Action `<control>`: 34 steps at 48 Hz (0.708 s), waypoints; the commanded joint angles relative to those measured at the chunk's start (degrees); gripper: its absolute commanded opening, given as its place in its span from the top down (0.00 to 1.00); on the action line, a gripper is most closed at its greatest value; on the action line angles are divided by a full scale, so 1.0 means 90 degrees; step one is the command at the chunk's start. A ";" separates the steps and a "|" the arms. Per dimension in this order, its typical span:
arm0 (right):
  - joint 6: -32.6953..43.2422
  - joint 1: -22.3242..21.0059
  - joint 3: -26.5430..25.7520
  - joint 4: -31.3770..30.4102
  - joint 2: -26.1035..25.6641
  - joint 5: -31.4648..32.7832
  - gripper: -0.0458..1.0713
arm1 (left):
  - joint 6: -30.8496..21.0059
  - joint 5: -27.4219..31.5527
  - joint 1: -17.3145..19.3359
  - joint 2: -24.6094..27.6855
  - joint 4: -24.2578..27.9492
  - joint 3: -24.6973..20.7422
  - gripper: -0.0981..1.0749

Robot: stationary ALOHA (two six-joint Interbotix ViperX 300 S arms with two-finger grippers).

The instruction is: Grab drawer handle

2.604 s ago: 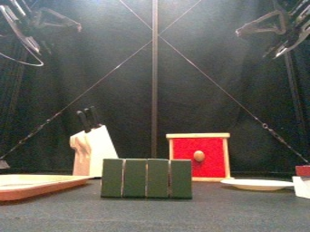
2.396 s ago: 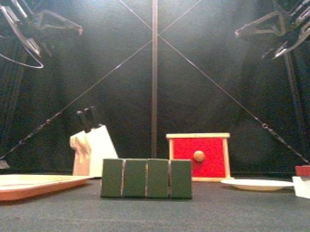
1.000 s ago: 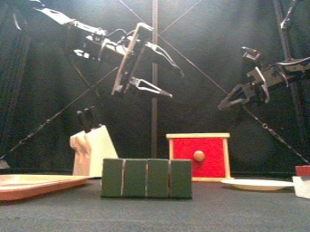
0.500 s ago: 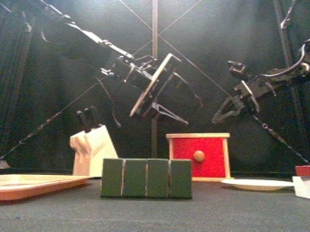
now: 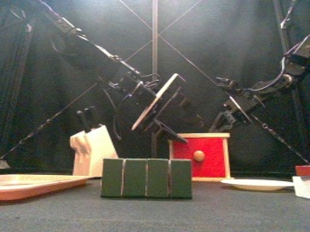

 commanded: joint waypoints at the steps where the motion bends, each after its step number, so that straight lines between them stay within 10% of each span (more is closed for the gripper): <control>1: 0.0000 -0.0029 -0.0146 0.0000 0.0010 0.0020 0.95 | -0.0020 0.0107 0.0039 0.0000 0.0000 -0.0254 0.18; 34: 0.0000 -0.0029 -0.0156 -0.0010 0.0020 0.0186 0.95 | -0.0020 0.0566 0.0430 0.0381 -0.0518 -0.0498 0.18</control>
